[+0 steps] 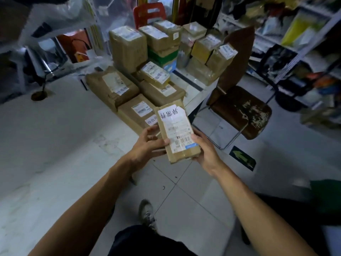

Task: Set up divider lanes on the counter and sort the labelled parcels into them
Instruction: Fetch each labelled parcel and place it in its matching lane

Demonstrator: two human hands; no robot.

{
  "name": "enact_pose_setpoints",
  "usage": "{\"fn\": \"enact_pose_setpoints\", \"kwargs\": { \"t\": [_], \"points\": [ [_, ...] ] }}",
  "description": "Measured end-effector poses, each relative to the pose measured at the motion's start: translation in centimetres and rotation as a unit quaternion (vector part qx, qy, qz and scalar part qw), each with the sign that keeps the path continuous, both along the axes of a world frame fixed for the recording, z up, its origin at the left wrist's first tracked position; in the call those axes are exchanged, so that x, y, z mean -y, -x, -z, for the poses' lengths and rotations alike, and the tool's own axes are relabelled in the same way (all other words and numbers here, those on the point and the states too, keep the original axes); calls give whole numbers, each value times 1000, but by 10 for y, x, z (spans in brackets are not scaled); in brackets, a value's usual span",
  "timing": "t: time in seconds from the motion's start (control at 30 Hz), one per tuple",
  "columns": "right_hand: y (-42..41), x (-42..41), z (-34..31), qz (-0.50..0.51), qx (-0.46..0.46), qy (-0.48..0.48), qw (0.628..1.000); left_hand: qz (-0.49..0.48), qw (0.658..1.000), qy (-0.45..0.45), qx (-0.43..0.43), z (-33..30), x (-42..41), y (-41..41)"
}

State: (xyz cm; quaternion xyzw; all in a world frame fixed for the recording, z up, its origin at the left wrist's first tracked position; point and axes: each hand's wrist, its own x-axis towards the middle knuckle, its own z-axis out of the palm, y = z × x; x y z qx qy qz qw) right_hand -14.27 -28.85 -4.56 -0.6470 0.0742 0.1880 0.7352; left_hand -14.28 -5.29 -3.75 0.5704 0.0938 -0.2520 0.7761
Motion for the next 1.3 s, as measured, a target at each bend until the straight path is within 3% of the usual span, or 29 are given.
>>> {"fn": "enact_pose_setpoints", "kwargs": {
  "t": [0.23, 0.4, 0.5, 0.6, 0.73, 0.93, 1.17, 1.3],
  "points": [
    [-44, 41, -28, -63, 12, 67, 996, 40, 998, -35, 38, -7, 17, -61],
    [-87, 77, -46, -141, -39, 70, 987, 188, 979, -58, 55, -15, 14, -95],
    [-113, 83, -50, -132, -29, 69, 988, 137, 990, -39, 24, -8, 25, -112],
    [-144, 95, -41, -42, -11, 2, 999, 28, 1000, 6, -6, -4, 48, -127],
    [-188, 112, -35, 23, 28, -44, 998, -74, 994, 62, -44, -5, 92, -165],
    [-257, 156, -48, 55, 48, -146, 987, -147, 981, 112, -50, -19, 179, -231],
    [-338, 196, -64, 37, 105, -57, 992, -196, 979, 54, -9, -57, 257, -291],
    [-389, 204, -80, 46, 120, -59, 990, -165, 984, -42, 53, -81, 264, -326]
  ]
}}
